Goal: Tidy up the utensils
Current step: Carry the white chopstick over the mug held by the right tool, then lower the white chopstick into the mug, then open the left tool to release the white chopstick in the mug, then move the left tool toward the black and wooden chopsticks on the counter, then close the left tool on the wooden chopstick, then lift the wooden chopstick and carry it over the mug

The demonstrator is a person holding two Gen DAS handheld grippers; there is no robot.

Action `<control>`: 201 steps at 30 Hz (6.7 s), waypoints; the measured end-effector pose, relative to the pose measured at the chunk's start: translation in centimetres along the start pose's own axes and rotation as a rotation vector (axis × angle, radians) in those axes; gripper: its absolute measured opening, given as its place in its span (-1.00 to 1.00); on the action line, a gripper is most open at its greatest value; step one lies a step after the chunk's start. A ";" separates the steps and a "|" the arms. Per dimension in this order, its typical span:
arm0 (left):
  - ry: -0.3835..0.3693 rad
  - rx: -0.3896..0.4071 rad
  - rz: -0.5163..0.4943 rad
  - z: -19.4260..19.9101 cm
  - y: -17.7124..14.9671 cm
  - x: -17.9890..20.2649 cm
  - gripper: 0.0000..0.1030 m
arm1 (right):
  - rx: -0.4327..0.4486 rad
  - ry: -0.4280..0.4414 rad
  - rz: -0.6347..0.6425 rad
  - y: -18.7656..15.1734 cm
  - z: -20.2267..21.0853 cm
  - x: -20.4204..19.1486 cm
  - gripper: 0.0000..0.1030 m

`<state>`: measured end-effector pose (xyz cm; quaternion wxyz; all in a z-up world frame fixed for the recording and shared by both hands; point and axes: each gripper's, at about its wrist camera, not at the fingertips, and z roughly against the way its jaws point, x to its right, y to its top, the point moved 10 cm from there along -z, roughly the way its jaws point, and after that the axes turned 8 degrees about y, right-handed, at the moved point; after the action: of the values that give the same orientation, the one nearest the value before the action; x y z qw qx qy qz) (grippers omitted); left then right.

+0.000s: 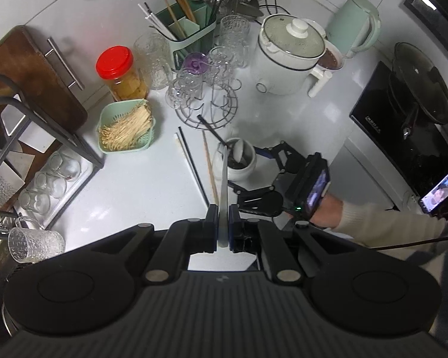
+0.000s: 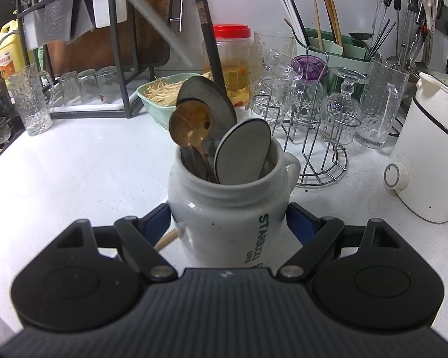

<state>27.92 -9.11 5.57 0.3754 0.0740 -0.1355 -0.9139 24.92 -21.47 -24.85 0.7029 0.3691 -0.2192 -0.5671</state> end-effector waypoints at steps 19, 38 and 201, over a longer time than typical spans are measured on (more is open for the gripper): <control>-0.025 -0.077 -0.071 -4.9 0.1 3.7 -0.85 | -0.001 0.013 0.030 -0.1 0.2 0.0 0.66; -0.050 -0.128 -0.187 -15.4 2.8 6.6 -0.81 | 0.006 -0.006 0.001 -0.2 0.1 0.0 0.65; -0.064 0.068 0.497 -24.2 -20.1 4.0 -0.86 | 0.051 0.038 -0.008 -1.0 3.9 -1.4 0.70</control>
<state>17.44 -2.91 -23.69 0.5813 0.0223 -0.1919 -0.7904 21.05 -21.23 -23.03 0.6949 0.3987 -0.2186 -0.5571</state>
